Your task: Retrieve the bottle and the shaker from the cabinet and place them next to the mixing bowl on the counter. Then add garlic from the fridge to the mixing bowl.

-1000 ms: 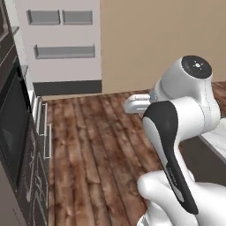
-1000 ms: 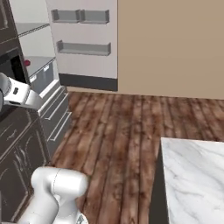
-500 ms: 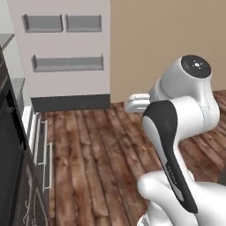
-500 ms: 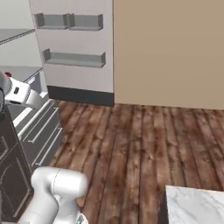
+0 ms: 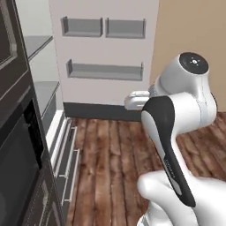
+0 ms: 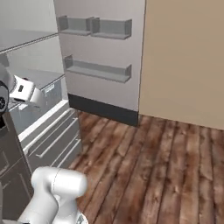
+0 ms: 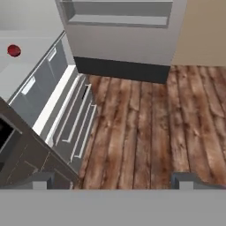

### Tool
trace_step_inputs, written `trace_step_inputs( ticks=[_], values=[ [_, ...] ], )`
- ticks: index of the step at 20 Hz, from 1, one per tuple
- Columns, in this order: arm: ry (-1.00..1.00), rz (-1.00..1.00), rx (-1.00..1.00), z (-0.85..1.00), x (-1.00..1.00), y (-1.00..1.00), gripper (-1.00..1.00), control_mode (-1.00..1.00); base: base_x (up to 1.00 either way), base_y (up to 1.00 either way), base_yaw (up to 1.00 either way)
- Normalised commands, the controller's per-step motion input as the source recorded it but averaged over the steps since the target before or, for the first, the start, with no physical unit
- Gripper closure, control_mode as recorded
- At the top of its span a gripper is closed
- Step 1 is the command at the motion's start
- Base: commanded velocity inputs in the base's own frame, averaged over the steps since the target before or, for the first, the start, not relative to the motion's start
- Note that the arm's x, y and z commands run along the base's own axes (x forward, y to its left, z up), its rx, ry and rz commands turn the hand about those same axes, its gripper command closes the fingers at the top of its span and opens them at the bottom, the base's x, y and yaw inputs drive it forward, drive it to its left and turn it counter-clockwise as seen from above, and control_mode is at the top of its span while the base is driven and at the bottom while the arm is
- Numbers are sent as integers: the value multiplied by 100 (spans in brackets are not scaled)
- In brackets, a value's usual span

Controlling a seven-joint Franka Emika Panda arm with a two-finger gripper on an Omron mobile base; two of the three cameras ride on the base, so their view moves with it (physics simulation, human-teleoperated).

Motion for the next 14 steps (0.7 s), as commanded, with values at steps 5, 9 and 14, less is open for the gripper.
trace_step_inputs(
  ticks=[5,9,14],
  values=[
    [0,0,0,0,0,0,-100,100,37,0,67],
    [0,0,0,0,0,0,-100,100,68,-8,63],
    [0,0,0,0,0,0,-100,100,27,-93,36]
  ],
)
